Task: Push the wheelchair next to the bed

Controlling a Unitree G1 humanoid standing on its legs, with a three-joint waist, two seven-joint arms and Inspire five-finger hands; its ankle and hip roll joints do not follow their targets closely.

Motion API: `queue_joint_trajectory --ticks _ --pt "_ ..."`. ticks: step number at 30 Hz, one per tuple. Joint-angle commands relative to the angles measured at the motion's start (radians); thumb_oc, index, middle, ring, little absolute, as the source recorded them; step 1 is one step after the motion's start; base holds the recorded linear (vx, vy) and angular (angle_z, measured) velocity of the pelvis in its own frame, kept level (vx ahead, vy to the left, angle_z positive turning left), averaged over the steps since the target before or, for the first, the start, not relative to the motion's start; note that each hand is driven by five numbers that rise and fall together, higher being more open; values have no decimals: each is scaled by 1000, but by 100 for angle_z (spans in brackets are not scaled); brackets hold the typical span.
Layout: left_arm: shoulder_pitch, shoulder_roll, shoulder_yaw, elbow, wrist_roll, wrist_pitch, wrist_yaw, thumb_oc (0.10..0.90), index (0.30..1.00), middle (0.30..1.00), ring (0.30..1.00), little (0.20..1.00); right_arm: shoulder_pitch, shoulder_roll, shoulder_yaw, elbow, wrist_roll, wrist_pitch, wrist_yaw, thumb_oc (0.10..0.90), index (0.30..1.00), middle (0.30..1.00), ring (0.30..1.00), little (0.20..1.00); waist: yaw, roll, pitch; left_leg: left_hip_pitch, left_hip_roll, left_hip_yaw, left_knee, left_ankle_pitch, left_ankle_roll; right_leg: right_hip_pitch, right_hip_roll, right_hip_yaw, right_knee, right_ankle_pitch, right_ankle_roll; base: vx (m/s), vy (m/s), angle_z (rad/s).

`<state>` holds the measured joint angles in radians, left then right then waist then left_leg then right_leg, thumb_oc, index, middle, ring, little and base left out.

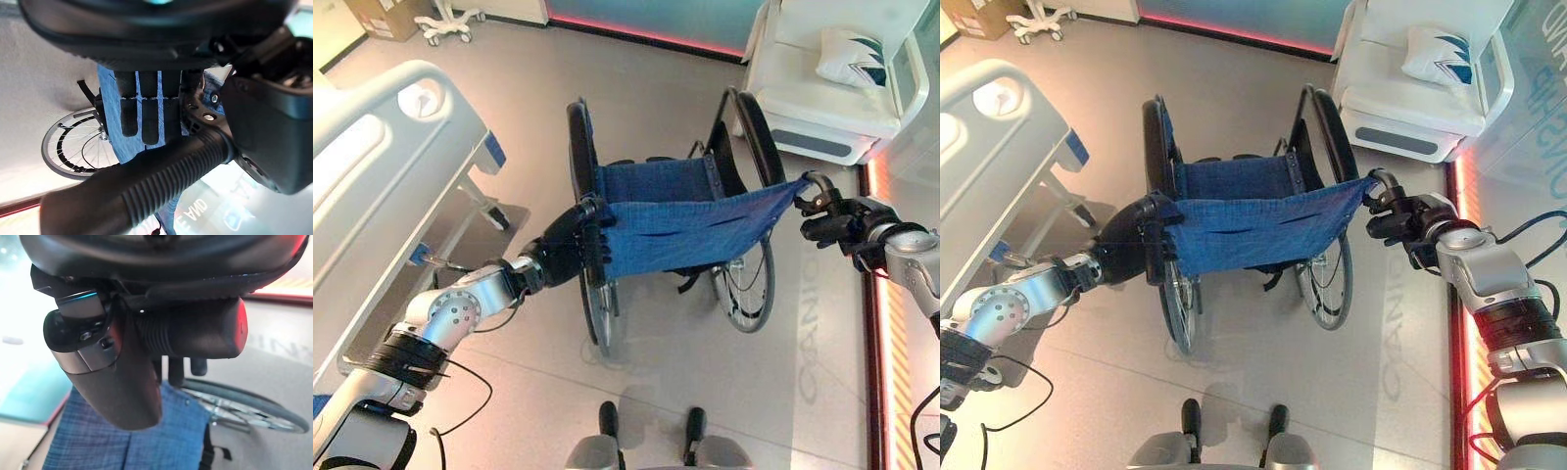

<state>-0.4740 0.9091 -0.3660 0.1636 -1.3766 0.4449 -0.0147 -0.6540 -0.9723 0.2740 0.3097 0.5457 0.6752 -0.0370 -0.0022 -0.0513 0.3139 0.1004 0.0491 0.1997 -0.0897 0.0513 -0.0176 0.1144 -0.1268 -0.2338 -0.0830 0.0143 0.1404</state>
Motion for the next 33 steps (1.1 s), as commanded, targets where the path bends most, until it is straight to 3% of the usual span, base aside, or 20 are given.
queue_joint_trajectory --ticks 1,14,20,23,24,27,28,30,33 --pt "-212 -159 83 -220 -102 -203 -91 400 300 300 300 300 -43 -10 18 -29 1 -35 3 400 300 300 300 300 -33 67 -55 -4 36 4 47 -26 -58 -61 11 -5 121 -26 -28 0 0 0" --pt "-171 -173 122 -229 -103 -241 -82 400 300 300 300 300 -33 6 15 -38 3 -80 14 400 300 300 300 300 -27 68 -58 4 41 -5 51 -24 -63 -52 25 -19 124 -34 -40 -1 -23 0" --pt "-149 -173 140 -237 -107 -268 -55 400 300 300 300 300 -54 -7 33 -65 -7 -83 43 400 300 300 300 300 -24 59 -64 -14 71 -15 113 -27 -83 -58 53 -30 151 -59 -65 5 -114 0" --pt "-144 -182 152 -235 -96 -287 -33 400 300 300 300 300 -88 -16 63 -65 -2 -83 65 400 300 300 300 300 -17 40 -55 -48 102 -9 235 -38 -96 -73 48 -51 183 -63 -86 16 -123 0" --pt "-142 -181 161 -229 -99 -293 -25 400 300 300 300 300 -111 -23 82 -58 6 -88 75 400 300 300 300 300 -12 32 -47 -82 118 -13 348 -20 -99 -83 47 -58 204 -71 -103 26 -157 1" --pt "-144 -185 178 -222 -104 -293 -11 400 300 300 300 300 -137 -28 108 -55 27 -93 74 400 300 300 300 300 -2 21 -26 -161 135 -9 527 33 -101 -83 60 -73 237 -90 -134 57 -152 -16" --pt "-144 -185 184 -222 -104 -288 -7 400 300 300 300 300 -138 -25 110 -55 28 -94 74 400 300 300 300 300 2 20 -21 -177 128 -14 547 34 -96 -80 65 -69 245 -95 -138 179 -73 -19" --pt "-117 -184 224 -227 -89 -269 6 400 300 300 300 300 -132 -8 112 -56 14 -105 99 400 300 300 300 300 32 27 0 -231 61 -37 535 29 -70 -49 97 -31 275 -116 -137 311 -4 -7" --pt "-69 -171 264 -249 -90 -261 20 400 300 300 300 300 -94 9 97 -80 -13 -106 120 400 300 300 300 300 62 58 3 -252 36 -21 364 96 -83 13 144 -21 267 -143 -128 382 78 -20"
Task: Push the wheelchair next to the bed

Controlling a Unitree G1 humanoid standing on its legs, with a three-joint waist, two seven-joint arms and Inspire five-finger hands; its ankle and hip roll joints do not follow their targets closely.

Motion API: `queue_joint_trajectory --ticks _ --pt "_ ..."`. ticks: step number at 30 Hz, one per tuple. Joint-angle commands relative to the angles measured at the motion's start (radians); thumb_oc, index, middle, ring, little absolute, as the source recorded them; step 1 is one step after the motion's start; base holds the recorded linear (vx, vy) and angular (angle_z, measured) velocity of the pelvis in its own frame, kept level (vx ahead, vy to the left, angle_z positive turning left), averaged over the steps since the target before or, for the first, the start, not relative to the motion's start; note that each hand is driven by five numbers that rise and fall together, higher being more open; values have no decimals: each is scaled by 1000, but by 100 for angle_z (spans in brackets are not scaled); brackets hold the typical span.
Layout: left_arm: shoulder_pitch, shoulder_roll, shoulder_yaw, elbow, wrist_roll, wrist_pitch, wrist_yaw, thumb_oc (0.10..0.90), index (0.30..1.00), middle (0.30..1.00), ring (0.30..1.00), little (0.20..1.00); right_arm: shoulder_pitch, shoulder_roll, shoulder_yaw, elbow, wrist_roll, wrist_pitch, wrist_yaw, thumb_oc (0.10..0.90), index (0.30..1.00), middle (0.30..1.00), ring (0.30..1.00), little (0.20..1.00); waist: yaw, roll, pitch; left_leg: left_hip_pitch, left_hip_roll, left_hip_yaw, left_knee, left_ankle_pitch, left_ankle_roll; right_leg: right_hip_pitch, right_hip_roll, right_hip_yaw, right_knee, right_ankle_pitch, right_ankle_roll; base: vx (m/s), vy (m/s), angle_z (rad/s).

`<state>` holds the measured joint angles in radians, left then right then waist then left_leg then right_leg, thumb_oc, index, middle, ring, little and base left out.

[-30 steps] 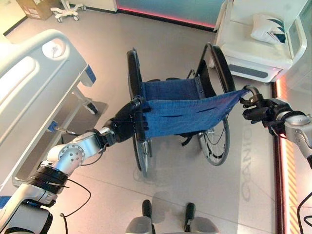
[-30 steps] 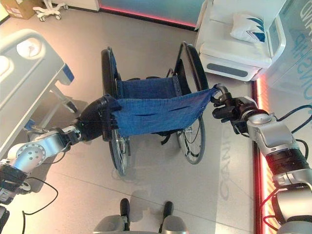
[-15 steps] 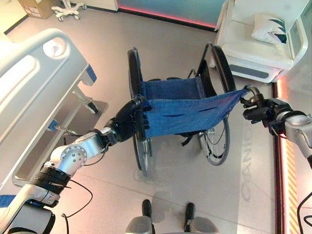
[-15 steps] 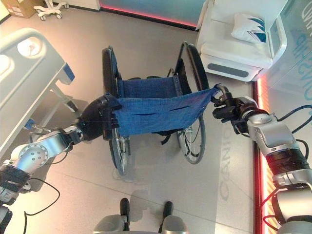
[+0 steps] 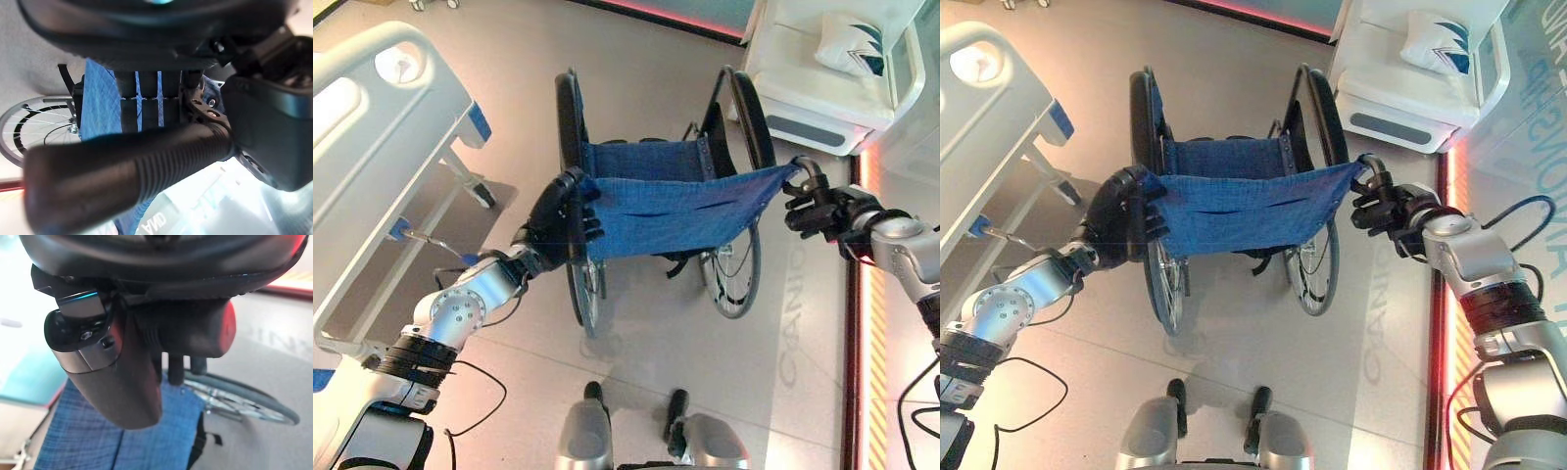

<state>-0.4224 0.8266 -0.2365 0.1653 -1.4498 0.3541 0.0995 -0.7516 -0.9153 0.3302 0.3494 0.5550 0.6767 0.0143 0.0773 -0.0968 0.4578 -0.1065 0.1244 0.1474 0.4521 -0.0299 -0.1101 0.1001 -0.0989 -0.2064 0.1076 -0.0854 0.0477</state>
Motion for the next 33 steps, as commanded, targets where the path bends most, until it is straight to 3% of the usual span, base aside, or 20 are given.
queue_joint_trajectory --ticks 1,3,4,7,9,10,12,13,16,18,22,23,25,27,28,31,33 --pt "-102 -82 144 -254 -19 -171 -96 400 300 300 300 300 28 -39 29 -132 -36 -109 77 400 300 300 300 300 -6 113 -143 -47 -47 26 -245 212 3 53 129 -44 69 -49 -32 600 146 0" --pt "-55 -64 173 -273 -26 -167 -92 400 300 300 300 300 87 -21 3 -174 -63 -116 91 400 300 300 300 300 25 132 -151 -63 -65 2 -377 295 -10 127 156 -22 53 -72 -26 532 130 -14" --pt "-47 -61 180 -279 -26 -167 -87 400 300 300 300 300 95 -21 -2 -185 -66 -115 96 400 300 300 300 300 31 133 -153 -66 -68 -4 -382 301 -10 141 158 -18 51 -79 -26 384 103 -55" --pt "-28 -52 209 -286 -30 -149 -71 400 300 300 300 300 98 -20 2 -212 -61 -113 109 400 300 300 300 300 55 126 -177 -44 -86 -25 -382 241 16 167 152 -11 74 -123 -18 336 130 -86" --pt "-37 -37 232 -263 -14 -121 -85 400 300 300 300 300 79 -9 15 -210 -51 -111 120 400 300 300 300 300 72 110 -217 -30 -105 -6 -357 157 57 194 146 -14 123 -178 -11 428 223 -65" --pt "-41 -28 233 -249 -15 -115 -97 400 300 300 300 300 81 -6 18 -208 -42 -118 118 400 300 300 300 300 81 97 -237 -27 -119 5 -342 127 79 197 139 -21 168 -173 1 373 206 -48" --pt "-46 -19 229 -233 -12 -111 -113 400 300 300 300 300 85 -3 24 -200 -30 -127 110 400 300 300 300 300 84 86 -260 -14 -137 24 -334 100 105 180 133 -38 260 -134 25 372 252 -36" --pt "-47 -11 228 -219 -6 -104 -128 400 300 300 300 300 93 -1 19 -201 -33 -130 109 400 300 300 300 300 82 73 -272 4 -171 32 -336 82 131 152 123 -33 381 -64 65 320 260 3" --pt "-55 12 220 -209 -16 -105 -137 400 300 300 300 300 102 -4 17 -208 -34 -139 97 400 300 300 300 300 81 73 -288 26 -196 27 -350 74 156 93 137 -13 514 62 117 231 199 18" --pt "-63 18 218 -206 -19 -108 -140 400 300 300 300 300 97 6 20 -210 -40 -146 91 400 300 300 300 300 76 74 -290 40 -212 19 -345 57 168 34 124 -2 577 93 136 234 134 28" --pt "-61 30 223 -202 -8 -114 -167 400 300 300 300 300 80 23 11 -215 -57 -139 96 400 300 300 300 300 76 72 -288 21 -235 -10 -290 39 153 31 101 -5 430 31 98 249 -2 19" --pt "-60 40 226 -206 -9 -126 -165 400 300 300 300 300 63 15 8 -216 -57 -137 107 400 300 300 300 300 75 75 -280 6 -237 -30 -246 23 134 37 80 -13 305 -27 61 199 -66 10" --pt "-68 32 221 -212 -4 -150 -155 400 300 300 300 300 31 3 15 -209 -52 -140 112 400 300 300 300 300 66 77 -255 -18 -234 -50 -158 13 108 26 51 -5 150 -58 22 209 -79 -23" --pt "-76 23 214 -212 4 -178 -155 400 300 300 300 300 -1 -3 30 -194 -50 -152 115 400 300 300 300 300 54 80 -228 -36 -240 -76 -92 -2 93 -1 22 20 67 -10 22 205 -69 2" --pt "-87 15 209 -216 17 -194 -156 400 300 300 300 300 -38 -9 44 -184 -42 -154 112 400 300 300 300 300 38 79 -201 -21 -255 -104 -72 -61 98 -58 -24 59 16 71 54 220 -102 60" --pt "-115 27 199 -229 17 -198 -134 400 300 300 300 300 -75 -2 49 -200 -33 -131 96 400 300 300 300 300 -3 79 -162 65 -252 -139 -89 -165 115 -205 -102 115 -9 208 131 327 -192 55" --pt "-125 29 195 -225 18 -186 -130 400 300 300 300 300 -71 -5 32 -225 -31 -102 99 400 300 300 300 300 -20 74 -158 115 -239 -157 -93 -204 120 -251 -115 126 -10 241 145 562 -228 50"
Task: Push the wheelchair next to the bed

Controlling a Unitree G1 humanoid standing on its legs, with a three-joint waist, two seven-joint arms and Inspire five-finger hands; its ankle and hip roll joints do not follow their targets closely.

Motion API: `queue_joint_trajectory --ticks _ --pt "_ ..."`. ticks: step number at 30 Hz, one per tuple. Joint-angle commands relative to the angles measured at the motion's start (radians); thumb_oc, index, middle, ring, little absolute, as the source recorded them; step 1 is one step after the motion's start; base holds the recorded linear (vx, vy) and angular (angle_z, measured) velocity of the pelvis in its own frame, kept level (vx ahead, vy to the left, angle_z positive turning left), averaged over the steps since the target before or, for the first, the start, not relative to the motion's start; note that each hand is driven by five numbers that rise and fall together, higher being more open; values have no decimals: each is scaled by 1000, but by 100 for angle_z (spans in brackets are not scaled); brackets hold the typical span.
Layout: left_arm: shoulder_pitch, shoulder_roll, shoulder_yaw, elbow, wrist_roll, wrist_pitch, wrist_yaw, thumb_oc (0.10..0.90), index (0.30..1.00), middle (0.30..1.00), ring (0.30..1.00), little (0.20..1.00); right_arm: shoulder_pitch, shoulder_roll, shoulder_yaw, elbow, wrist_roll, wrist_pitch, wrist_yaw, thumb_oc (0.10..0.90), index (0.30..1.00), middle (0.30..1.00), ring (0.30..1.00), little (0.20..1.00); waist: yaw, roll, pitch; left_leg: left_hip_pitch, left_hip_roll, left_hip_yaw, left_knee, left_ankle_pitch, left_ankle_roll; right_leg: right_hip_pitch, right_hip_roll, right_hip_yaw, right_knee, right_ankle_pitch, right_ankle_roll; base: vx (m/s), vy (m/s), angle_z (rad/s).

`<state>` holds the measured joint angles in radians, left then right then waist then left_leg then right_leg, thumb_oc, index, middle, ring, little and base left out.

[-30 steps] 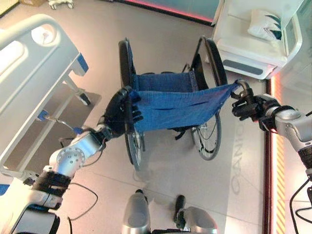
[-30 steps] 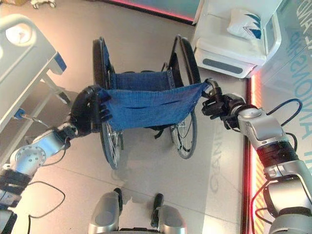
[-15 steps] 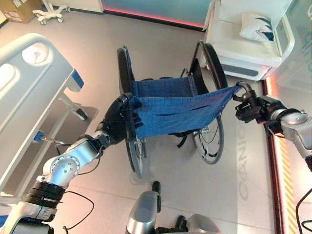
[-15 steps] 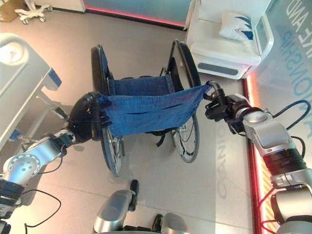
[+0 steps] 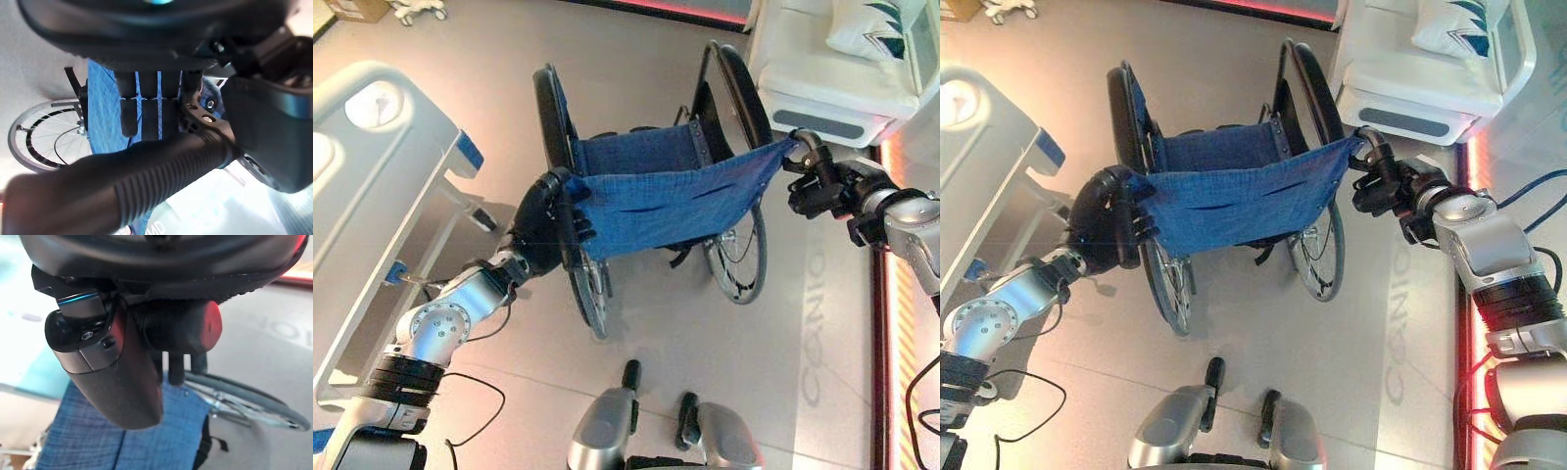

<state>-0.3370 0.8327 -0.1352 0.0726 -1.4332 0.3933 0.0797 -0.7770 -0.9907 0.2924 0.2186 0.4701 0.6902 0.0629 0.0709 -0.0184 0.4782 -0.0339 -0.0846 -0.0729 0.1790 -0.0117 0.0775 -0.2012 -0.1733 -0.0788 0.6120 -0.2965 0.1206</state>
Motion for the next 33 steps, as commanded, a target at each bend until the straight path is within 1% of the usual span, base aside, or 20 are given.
queue_joint_trajectory --ticks 1,3,5,7,8,10,13,16,17,19,20,21,22,23,24,26,28,30,32,33 --pt "-217 23 96 -129 0 -210 -109 400 300 300 300 300 -46 58 59 -104 67 -100 52 400 300 300 300 300 -22 -9 -185 65 -12 58 199 -253 -65 43 -28 -1 -492 430 70 580 -193 42" --pt "-223 30 90 -115 -11 -205 -127 400 300 300 300 300 -56 44 62 -99 95 -89 56 400 300 300 300 300 -24 -17 -201 66 -5 54 231 -268 -65 48 -23 -6 -473 420 61 516 -157 55" --pt "-209 24 89 -115 -8 -206 -149 400 300 300 300 300 -61 32 69 -90 135 -80 72 400 300 300 300 300 -38 -20 -242 91 24 44 301 -245 -84 39 21 -16 -430 373 25 573 -145 62" --pt "-175 17 99 -138 -15 -212 -136 400 300 300 300 300 -50 8 77 -92 124 -91 103 400 300 300 300 300 -51 -17 -276 93 67 60 438 -116 -131 59 57 -53 -426 332 -26 411 -129 64" --pt "-169 16 100 -144 -17 -212 -133 400 300 300 300 300 -47 3 79 -95 123 -93 104 400 300 300 300 300 -54 -16 -280 85 73 64 469 -92 -138 64 63 -59 -429 327 -35 293 -136 55" --pt "-132 13 106 -186 -35 -226 -114 400 300 300 300 300 -24 -31 85 -125 138 -108 91 400 300 300 300 300 -60 -23 -293 7 82 88 686 21 -171 105 83 -103 -439 289 -89 335 -158 48" --pt "-113 -12 120 -206 -14 -216 -113 400 300 300 300 300 -16 -27 80 -138 133 -103 95 400 300 300 300 300 -52 -27 -289 -78 44 88 793 43 -178 135 104 -118 -433 263 -113 359 -101 16" --pt "-96 -42 139 -208 20 -192 -94 400 300 300 300 300 -14 0 89 -165 108 -73 95 400 300 300 300 300 -28 -17 -271 -99 5 77 622 20 -155 176 143 -106 -434 252 -102 364 -10 -17" --pt "-96 -42 140 -207 20 -190 -90 400 300 300 300 300 -15 6 90 -167 107 -69 91 400 300 300 300 300 -25 -15 -269 -96 7 77 574 19 -151 182 149 -104 -434 249 -100 346 36 14" --pt "-106 -35 138 -202 11 -181 -83 400 300 300 300 300 -25 37 99 -166 106 -55 58 400 300 300 300 300 -13 -3 -264 -93 54 111 310 39 -143 221 180 -107 -435 221 -97 400 72 33" --pt "-103 -33 138 -201 10 -180 -88 400 300 300 300 300 -22 47 99 -160 102 -54 53 400 300 300 300 300 -3 3 -259 -99 68 129 219 70 -151 252 193 -103 -442 207 -98 503 109 41" --pt "-90 -35 139 -202 19 -181 -100 400 300 300 300 300 -10 63 100 -151 86 -61 53 400 300 300 300 300 16 17 -254 -141 95 140 95 141 -170 302 217 -96 -459 187 -101 390 76 31" --pt "-88 -35 139 -202 20 -181 -100 400 300 300 300 300 -8 63 100 -150 85 -61 54 400 300 300 300 300 18 13 -252 -130 92 143 83 145 -171 308 214 -93 -462 186 -101 575 130 -22" --pt "-62 -34 142 -205 29 -187 -119 400 300 300 300 300 15 71 102 -149 72 -74 54 400 300 300 300 300 36 30 -248 -171 132 147 -40 231 -192 359 237 -83 -473 163 -106 505 127 -74" --pt "-42 -29 153 -211 27 -186 -131 400 300 300 300 300 35 65 97 -153 71 -86 59 400 300 300 300 300 44 34 -245 -184 150 156 -83 268 -199 388 244 -71 -474 147 -109 543 145 -87" --pt "-18 -22 169 -220 22 -186 -141 400 300 300 300 300 68 53 81 -166 73 -103 70 400 300 300 300 300 48 44 -247 -194 175 188 -147 283 -203 423 250 -68 -463 118 -106 455 155 -44" --pt "-10 -14 187 -222 18 -175 -142 400 300 300 300 300 103 44 55 -180 67 -120 94 400 300 300 300 300 48 48 -260 -182 192 241 -168 263 -195 444 241 -78 -433 76 -99 507 206 10" --pt "-16 -2 190 -216 13 -168 -143 400 300 300 300 300 112 54 46 -180 59 -124 105 400 300 300 300 300 51 52 -271 -174 191 231 -145 245 -189 444 237 -82 -397 47 -95 346 142 11" --pt "-32 17 206 -208 5 -134 -135 400 300 300 300 300 130 64 34 -190 54 -126 117 400 300 300 300 300 61 42 -298 -171 163 219 -76 172 -157 453 219 -80 -321 13 -76 448 191 7" --pt "-35 24 208 -203 -2 -124 -135 400 300 300 300 300 137 61 27 -192 61 -128 118 400 300 300 300 300 64 33 -309 -170 147 227 -56 137 -137 458 210 -84 -291 30 -63 385 189 -10"
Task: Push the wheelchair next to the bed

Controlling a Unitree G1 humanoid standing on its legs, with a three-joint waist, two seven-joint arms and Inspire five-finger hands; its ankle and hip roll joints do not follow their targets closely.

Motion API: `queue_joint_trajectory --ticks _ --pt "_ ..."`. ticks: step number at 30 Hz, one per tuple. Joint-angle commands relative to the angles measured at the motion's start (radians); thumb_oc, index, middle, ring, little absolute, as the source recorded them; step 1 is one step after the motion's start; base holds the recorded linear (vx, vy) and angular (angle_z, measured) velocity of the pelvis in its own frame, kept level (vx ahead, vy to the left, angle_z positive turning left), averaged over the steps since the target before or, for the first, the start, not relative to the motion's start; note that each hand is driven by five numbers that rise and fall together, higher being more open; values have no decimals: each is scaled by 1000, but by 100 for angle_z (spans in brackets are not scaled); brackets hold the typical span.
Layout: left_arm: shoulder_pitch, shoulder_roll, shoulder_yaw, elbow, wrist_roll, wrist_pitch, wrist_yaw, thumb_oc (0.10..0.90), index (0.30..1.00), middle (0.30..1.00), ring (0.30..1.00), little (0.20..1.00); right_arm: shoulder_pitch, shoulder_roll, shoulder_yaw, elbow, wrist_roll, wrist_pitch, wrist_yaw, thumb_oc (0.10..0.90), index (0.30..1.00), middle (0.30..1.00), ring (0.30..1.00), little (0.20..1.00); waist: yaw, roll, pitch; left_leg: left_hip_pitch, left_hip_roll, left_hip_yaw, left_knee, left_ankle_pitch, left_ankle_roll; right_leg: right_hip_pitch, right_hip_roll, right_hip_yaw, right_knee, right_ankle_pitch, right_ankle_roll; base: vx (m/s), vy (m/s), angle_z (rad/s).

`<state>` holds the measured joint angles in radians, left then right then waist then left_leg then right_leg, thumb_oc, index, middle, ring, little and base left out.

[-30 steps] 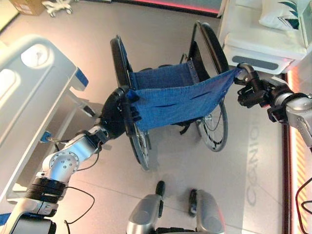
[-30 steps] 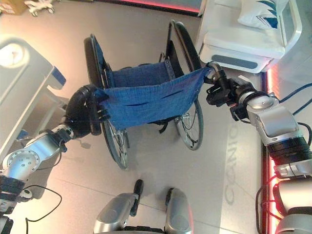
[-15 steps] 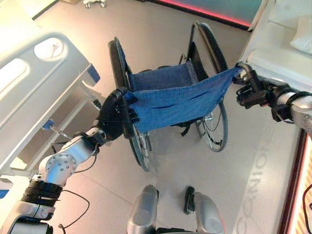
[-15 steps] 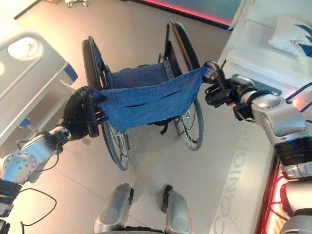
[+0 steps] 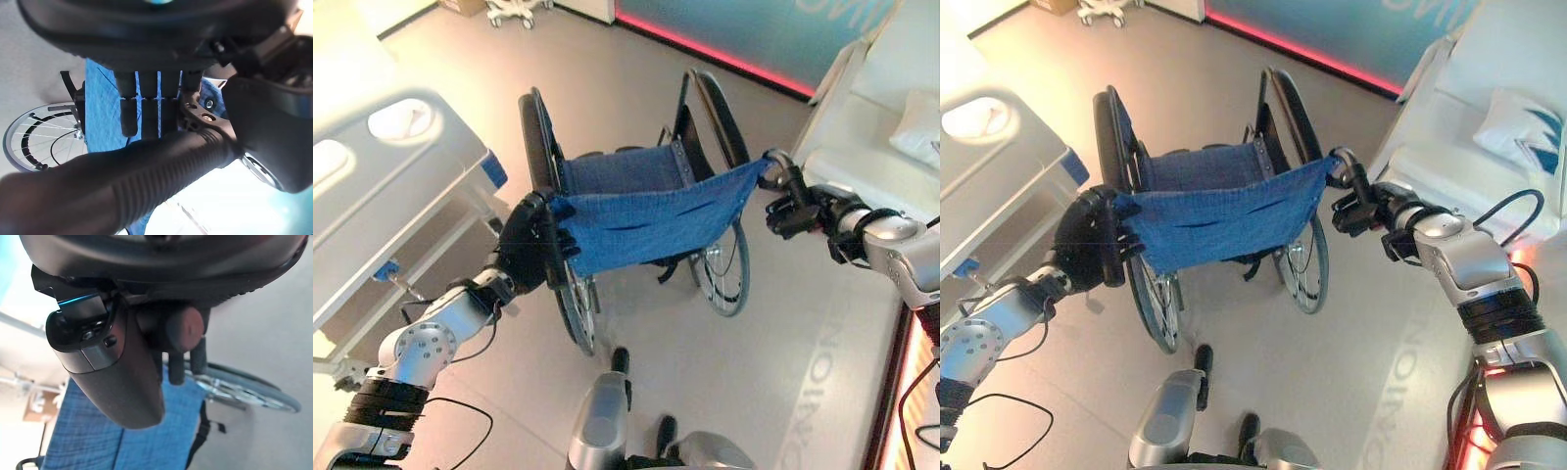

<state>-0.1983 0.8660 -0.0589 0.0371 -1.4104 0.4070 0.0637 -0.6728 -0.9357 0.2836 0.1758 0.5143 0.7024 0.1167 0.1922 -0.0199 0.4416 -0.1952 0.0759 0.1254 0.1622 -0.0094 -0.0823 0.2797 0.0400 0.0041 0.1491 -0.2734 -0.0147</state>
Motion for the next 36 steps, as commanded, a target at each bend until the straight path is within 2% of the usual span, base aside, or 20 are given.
queue_joint_trajectory --ticks 1,3,6,7,8,9,11,13,14,16,18,20,22,25,28,30,31,32,34,36 --pt "-183 -1 129 -161 -33 -128 -118 400 300 300 300 300 44 7 31 -154 23 -141 51 400 300 300 300 300 -52 23 -286 -11 -33 42 -13 103 45 -25 -15 -175 218 31 90 336 198 -25" --pt "-204 9 114 -139 -38 -125 -126 400 300 300 300 300 54 11 31 -161 38 -143 24 400 300 300 300 300 -50 15 -299 -6 -58 50 9 74 71 -53 -28 -186 341 84 119 305 195 -23" --pt "-248 36 85 -96 -56 -131 -159 400 300 300 300 300 64 26 31 -155 43 -154 3 400 300 300 300 300 -48 0 -315 15 -129 22 29 40 111 -123 -9 -135 534 263 194 321 159 -2" --pt "-258 39 81 -94 -53 -130 -162 400 300 300 300 300 61 39 39 -151 38 -156 -3 400 300 300 300 300 -50 -1 -320 32 -147 8 29 28 120 -168 -9 -120 564 291 204 342 128 11" --pt "-258 40 81 -92 -48 -130 -168 400 300 300 300 300 62 45 38 -149 32 -155 -4 400 300 300 300 300 -51 1 -320 39 -152 4 32 22 123 -181 -14 -121 558 281 198 263 90 20" --pt "-258 43 80 -90 -42 -131 -174 400 300 300 300 300 61 50 36 -148 26 -153 -4 400 300 300 300 300 -53 1 -319 41 -159 0 38 16 125 -189 -21 -125 546 268 192 244 62 8" --pt "-256 56 74 -81 -27 -139 -172 400 300 300 300 300 43 62 37 -152 16 -135 -10 400 300 300 300 300 -61 0 -303 38 -176 -5 93 -9 117 -198 -51 -161 409 188 141 304 21 -8" --pt "-253 57 78 -75 -21 -148 -170 400 300 300 300 300 29 64 39 -147 12 -133 -8 400 300 300 300 300 -64 10 -291 33 -167 -8 129 -7 102 -208 -66 -183 307 155 110 218 -48 -3" --pt "-256 50 80 -75 -9 -161 -156 400 300 300 300 300 6 60 43 -134 13 -135 0 400 300 300 300 300 -71 14 -271 42 -161 -15 170 -22 86 -224 -105 -197 188 143 87 257 -85 2" --pt "-269 41 71 -79 -2 -179 -142 400 300 300 300 300 -29 47 53 -116 26 -136 5 400 300 300 300 300 -94 20 -250 93 -158 -37 175 -79 81 -265 -161 -188 92 194 104 263 -103 14" --pt "-294 35 48 -92 4 -195 -126 400 300 300 300 300 -50 39 54 -114 36 -130 -4 400 300 300 300 300 -128 17 -230 174 -163 -66 153 -148 85 -368 -249 -132 24 337 162 303 -168 48" --pt "-309 32 42 -102 12 -195 -109 400 300 300 300 300 -50 37 40 -137 40 -115 -7 400 300 300 300 300 -145 10 -213 233 -144 -90 148 -208 80 -428 -297 -98 -23 416 198 435 -269 51" --pt "-314 33 52 -90 13 -173 -103 400 300 300 300 300 -67 26 29 -148 55 -93 7 400 300 300 300 300 -149 -1 -216 254 -106 -97 166 -239 75 -434 -287 -102 4 386 210 428 -266 40" --pt "-302 32 53 -74 21 -172 -123 400 300 300 300 300 -85 7 40 -149 72 -87 13 400 300 300 300 300 -151 -13 -234 245 -80 -110 223 -252 64 -427 -261 -110 24 360 200 328 -228 36" --pt "-248 27 79 -92 7 -179 -128 400 300 300 300 300 -85 -29 51 -139 103 -103 24 400 300 300 300 300 -153 -24 -263 255 -27 -132 320 -203 39 -436 -205 -128 68 303 149 401 -302 34" --pt "-224 18 93 -94 10 -181 -128 400 300 300 300 300 -91 -36 70 -124 106 -119 31 400 300 300 300 300 -150 -27 -274 239 -4 -132 452 -102 18 -422 -172 -147 73 279 109 269 -238 20" --pt "-201 11 101 -106 16 -187 -128 400 300 300 300 300 -94 -40 85 -123 106 -129 30 400 300 300 300 300 -150 -25 -279 204 -6 -143 562 -46 5 -404 -150 -163 69 265 82 276 -247 7" --pt "-190 9 105 -113 16 -190 -129 400 300 300 300 300 -92 -45 88 -125 111 -134 27 400 300 300 300 300 -146 -28 -280 186 -15 -144 614 -22 1 -394 -144 -171 66 258 71 336 -281 18" --pt "-142 -14 130 -155 25 -185 -125 400 300 300 300 300 -78 -49 85 -143 135 -145 13 400 300 300 300 300 -132 -30 -274 67 -58 -143 813 41 -12 -354 -121 -200 65 230 31 302 -213 16" --pt "-125 -38 147 -158 49 -172 -128 400 300 300 300 300 -72 -28 80 -149 119 -137 15 400 300 300 300 300 -116 -23 -257 3 -94 -138 796 29 1 -320 -101 -207 63 221 27 306 -104 -20"
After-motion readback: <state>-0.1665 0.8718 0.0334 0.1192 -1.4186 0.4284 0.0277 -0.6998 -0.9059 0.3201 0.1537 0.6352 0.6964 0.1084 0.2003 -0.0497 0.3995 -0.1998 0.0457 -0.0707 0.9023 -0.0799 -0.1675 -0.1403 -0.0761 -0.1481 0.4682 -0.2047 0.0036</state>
